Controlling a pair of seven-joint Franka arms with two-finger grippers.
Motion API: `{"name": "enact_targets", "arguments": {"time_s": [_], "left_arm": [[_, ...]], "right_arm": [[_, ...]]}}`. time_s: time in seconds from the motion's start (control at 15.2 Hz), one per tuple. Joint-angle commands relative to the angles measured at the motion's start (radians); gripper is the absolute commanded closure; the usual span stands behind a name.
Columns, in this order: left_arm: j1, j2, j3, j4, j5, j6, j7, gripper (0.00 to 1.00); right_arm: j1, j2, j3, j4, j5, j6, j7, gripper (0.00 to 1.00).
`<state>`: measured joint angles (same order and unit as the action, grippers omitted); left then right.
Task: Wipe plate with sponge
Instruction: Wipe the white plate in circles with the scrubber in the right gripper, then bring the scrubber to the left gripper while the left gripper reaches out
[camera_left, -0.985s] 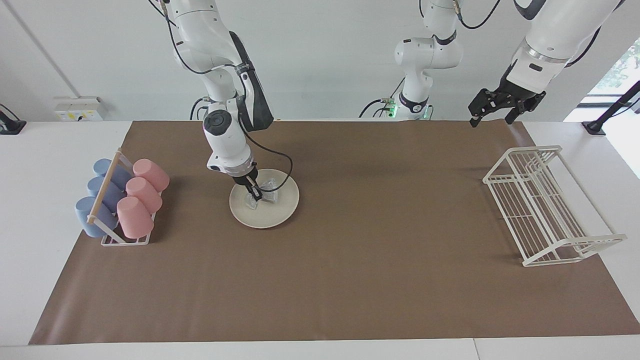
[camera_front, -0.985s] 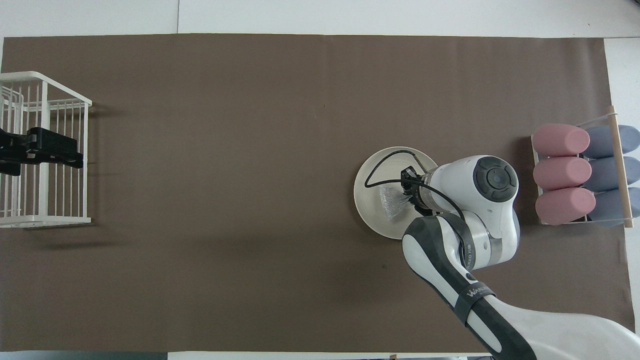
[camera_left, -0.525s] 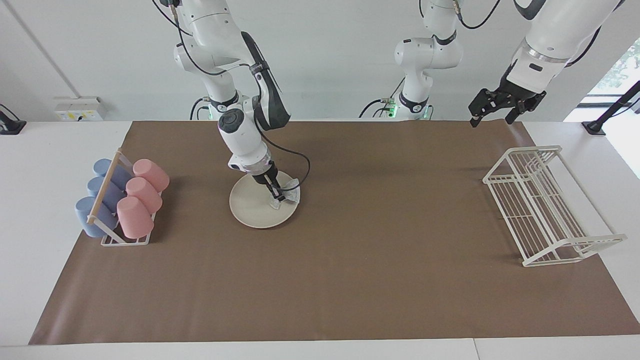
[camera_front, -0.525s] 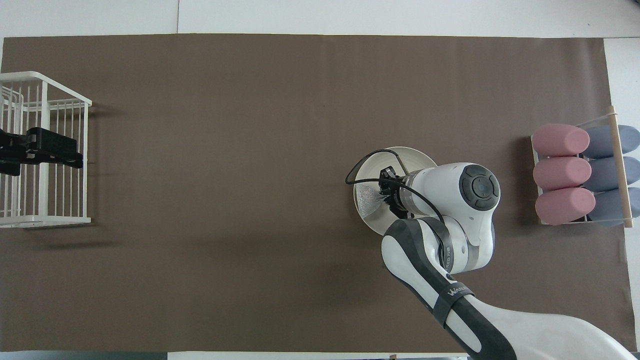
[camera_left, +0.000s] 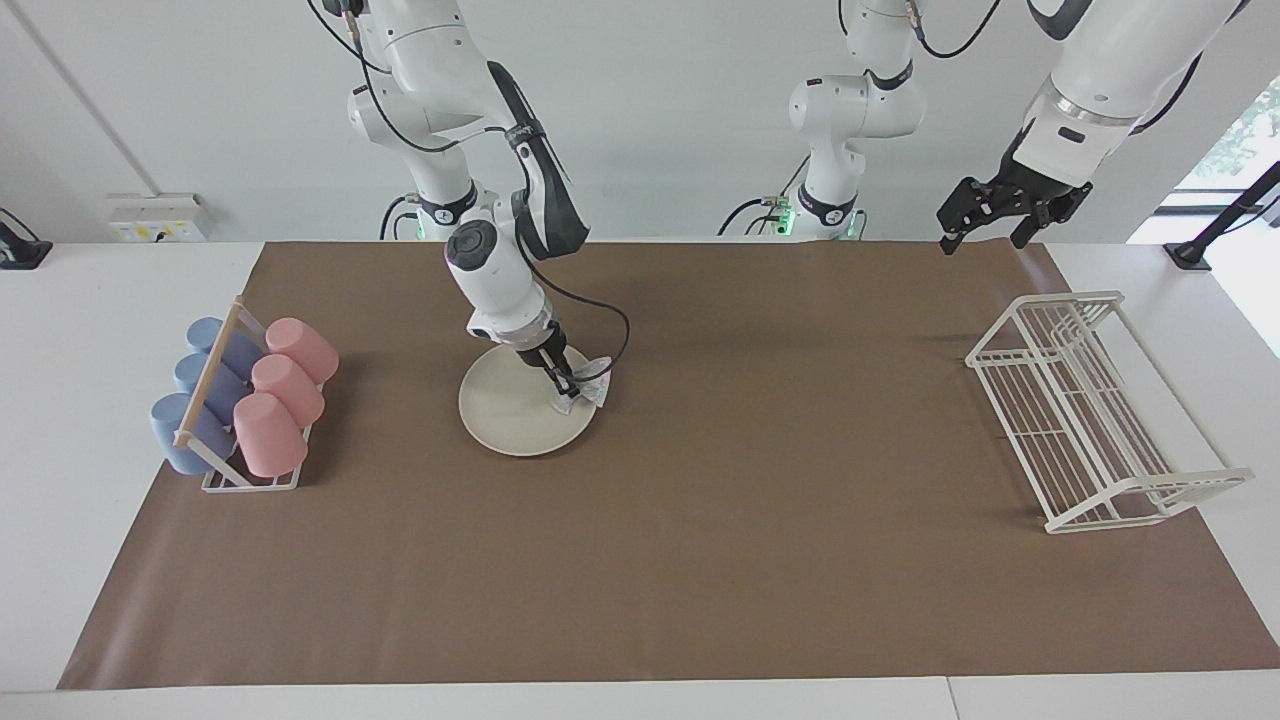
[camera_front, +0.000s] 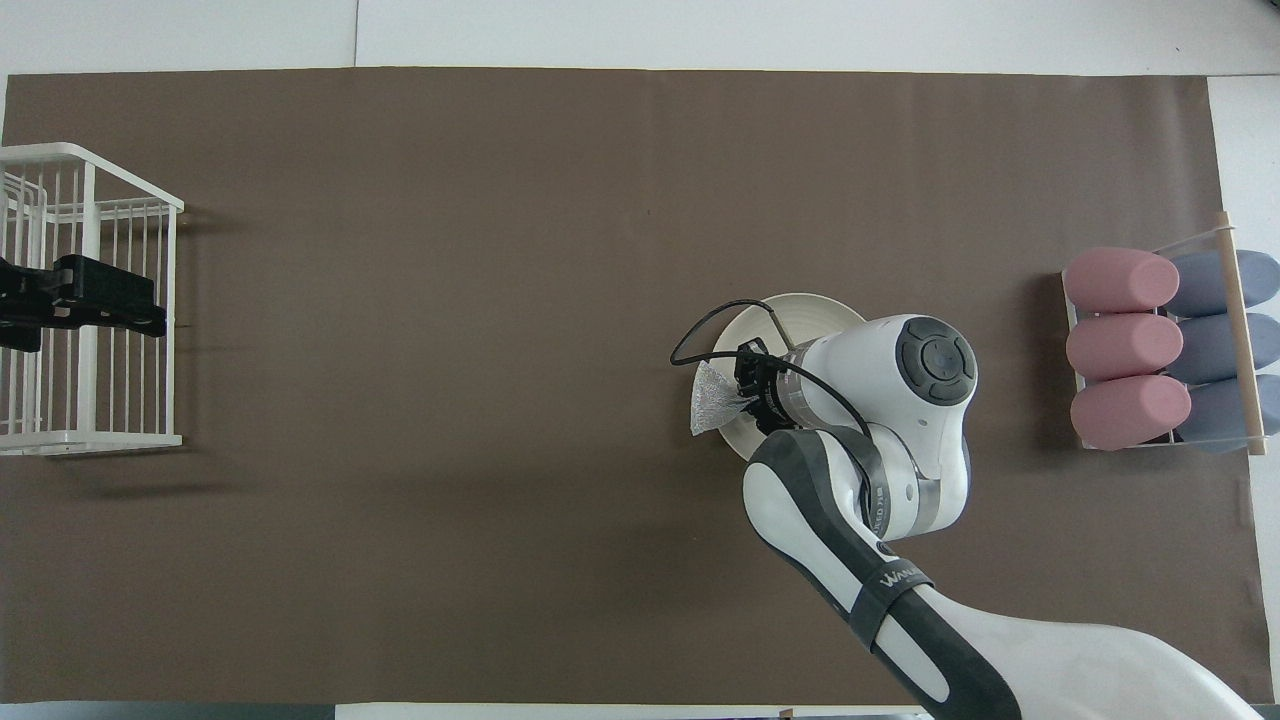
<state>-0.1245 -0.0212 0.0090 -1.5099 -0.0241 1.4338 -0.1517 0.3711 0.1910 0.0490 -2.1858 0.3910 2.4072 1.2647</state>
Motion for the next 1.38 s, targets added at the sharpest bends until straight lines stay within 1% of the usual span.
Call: {"name": "enact_targets", "arguments": {"time_s": [0.0, 0.13, 0.26, 0.33, 0.46, 0.66, 0.79, 0.92, 0.98, 1.05, 1.12, 1.18, 1.31], "left_arm": [[0.003, -0.022, -0.001, -0.021, 0.015, -0.003, -0.009, 0.00], [0.006, -0.022, 0.002, -0.021, 0.013, 0.005, -0.009, 0.00], [0.016, -0.022, 0.002, -0.021, 0.013, 0.008, -0.009, 0.00], [0.016, -0.022, 0.002, -0.021, 0.015, 0.007, -0.009, 0.00], [0.011, -0.022, 0.000, -0.021, 0.015, 0.005, -0.012, 0.00], [0.006, -0.028, -0.003, -0.023, 0.015, 0.002, -0.012, 0.00], [0.005, -0.031, -0.004, -0.032, 0.015, 0.005, -0.012, 0.00], [0.011, -0.031, -0.004, -0.032, 0.013, 0.005, -0.011, 0.00], [0.013, -0.032, -0.003, -0.033, 0.013, 0.008, -0.020, 0.00], [0.017, -0.043, 0.000, -0.056, 0.003, 0.017, -0.052, 0.00], [0.028, -0.052, 0.003, -0.081, -0.032, 0.042, -0.081, 0.00], [0.055, -0.060, 0.003, -0.104, -0.107, 0.066, -0.094, 0.00], [0.069, -0.071, 0.003, -0.127, -0.241, 0.074, -0.098, 0.00]], "right_arm": [[-0.043, -0.008, -0.001, 0.130, -0.078, -0.202, 0.012, 1.00], [-0.047, -0.015, -0.001, 0.222, -0.095, -0.337, 0.027, 1.00], [-0.034, -0.013, 0.003, 0.312, -0.144, -0.437, 0.103, 1.00], [-0.024, -0.012, 0.011, 0.349, -0.170, -0.468, 0.146, 1.00], [0.055, -0.002, 0.008, 0.426, -0.198, -0.538, 0.255, 1.00], [0.123, 0.019, 0.011, 0.526, -0.225, -0.626, 0.387, 1.00], [0.170, 0.024, 0.011, 0.567, -0.224, -0.655, 0.461, 1.00], [0.184, 0.025, 0.012, 0.603, -0.228, -0.723, 0.527, 1.00], [0.202, 0.027, 0.012, 0.609, -0.231, -0.741, 0.542, 1.00], [0.213, 0.028, 0.011, 0.609, -0.234, -0.749, 0.559, 1.00], [0.215, 0.028, 0.012, 0.609, -0.244, -0.753, 0.573, 1.00], [0.216, 0.028, 0.012, 0.609, -0.247, -0.755, 0.575, 1.00], [0.220, 0.028, 0.012, 0.610, -0.247, -0.749, 0.576, 1.00]]}}
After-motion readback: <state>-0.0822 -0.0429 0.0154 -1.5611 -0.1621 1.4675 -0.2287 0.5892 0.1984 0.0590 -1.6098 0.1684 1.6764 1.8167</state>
